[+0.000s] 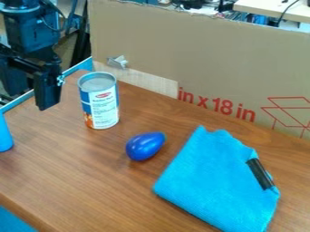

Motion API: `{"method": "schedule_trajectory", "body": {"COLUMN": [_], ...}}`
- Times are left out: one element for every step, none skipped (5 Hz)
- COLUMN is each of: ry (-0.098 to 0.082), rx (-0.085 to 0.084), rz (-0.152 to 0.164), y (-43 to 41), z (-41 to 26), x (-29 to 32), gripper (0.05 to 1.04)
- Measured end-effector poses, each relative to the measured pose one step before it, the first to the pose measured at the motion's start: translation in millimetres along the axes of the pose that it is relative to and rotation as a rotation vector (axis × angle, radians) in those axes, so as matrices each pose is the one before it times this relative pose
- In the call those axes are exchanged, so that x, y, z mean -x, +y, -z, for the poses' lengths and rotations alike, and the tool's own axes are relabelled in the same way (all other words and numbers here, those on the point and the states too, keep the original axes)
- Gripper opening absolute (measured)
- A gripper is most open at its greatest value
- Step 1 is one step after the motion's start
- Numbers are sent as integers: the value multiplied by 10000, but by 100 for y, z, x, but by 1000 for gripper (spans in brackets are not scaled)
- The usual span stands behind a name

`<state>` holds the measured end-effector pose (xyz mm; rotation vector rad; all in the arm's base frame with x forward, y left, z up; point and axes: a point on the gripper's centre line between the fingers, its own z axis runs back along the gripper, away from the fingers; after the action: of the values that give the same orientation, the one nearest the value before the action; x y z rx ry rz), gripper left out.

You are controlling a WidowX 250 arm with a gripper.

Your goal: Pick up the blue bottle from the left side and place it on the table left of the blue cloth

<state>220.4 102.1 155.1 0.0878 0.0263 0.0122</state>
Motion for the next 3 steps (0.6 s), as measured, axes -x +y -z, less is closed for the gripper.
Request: {"method": "schedule_trajectory", "body": {"ry": [152, -813, -120], "rx": [74, -285, -212], "rz": [73, 454, -349], "y": [-61, 2299, 2958], "z": [408, -2623, -947], "x": [-12, -956, -401], "gripper": [1009, 1009, 1009]}}
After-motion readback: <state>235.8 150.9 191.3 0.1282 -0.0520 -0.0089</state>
